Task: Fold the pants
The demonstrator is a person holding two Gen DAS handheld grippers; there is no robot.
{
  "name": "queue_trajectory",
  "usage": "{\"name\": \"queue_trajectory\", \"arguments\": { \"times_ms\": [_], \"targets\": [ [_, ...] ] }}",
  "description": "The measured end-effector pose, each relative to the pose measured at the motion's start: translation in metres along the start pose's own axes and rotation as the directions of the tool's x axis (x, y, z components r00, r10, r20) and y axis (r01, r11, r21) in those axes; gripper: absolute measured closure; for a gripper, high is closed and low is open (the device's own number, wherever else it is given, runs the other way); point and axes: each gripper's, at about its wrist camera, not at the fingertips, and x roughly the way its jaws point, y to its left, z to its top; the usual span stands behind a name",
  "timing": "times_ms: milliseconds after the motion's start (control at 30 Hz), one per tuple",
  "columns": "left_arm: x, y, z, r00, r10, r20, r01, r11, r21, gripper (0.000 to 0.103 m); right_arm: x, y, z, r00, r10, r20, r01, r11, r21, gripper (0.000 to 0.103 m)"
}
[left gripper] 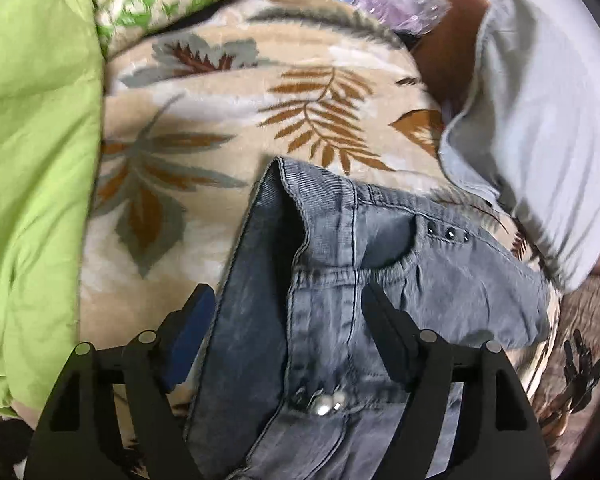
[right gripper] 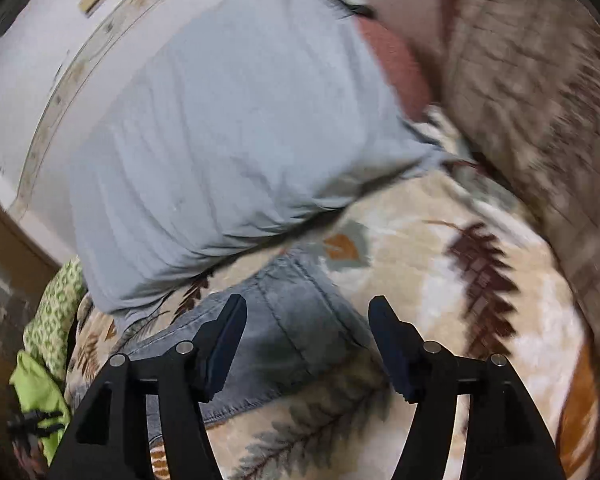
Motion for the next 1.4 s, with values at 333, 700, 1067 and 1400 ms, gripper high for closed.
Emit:
{"name": "queue_trajectory", "arguments": {
  "times_ms": [333,700,1067,1400],
  "targets": [
    [0.034,0.021,0.051,0.999,0.026,-0.031,-0.028,0.996,-0.089,0.027,0.119,0.034,0.022,0.977,-0.138,-0.162,0.099,0.968,-0.229,0.037],
    [0.071,-0.004,0.063,0.992,-0.054,-0.113,0.057,0.998,0.018,0.019,0.175,0.045,0.016,0.965,-0.162,-0.205,0.089,0.942,-0.324,0.03],
    [0.059,-0.06,0.038,0.993,0.115,-0.003,-0.109,0.95,0.292,0.088,0.138,0.053,0.022,0.975,-0.181,-0.133,0.12,0.921,-0.369,0.091],
    [0.005,-0.1,0.004,0.932,0.242,0.27,-0.335,0.861,0.384,0.09,0.074,0.052,0.036,0.988,-0.147,-0.042,0.125,0.938,-0.324,0.091]
  ]
}}
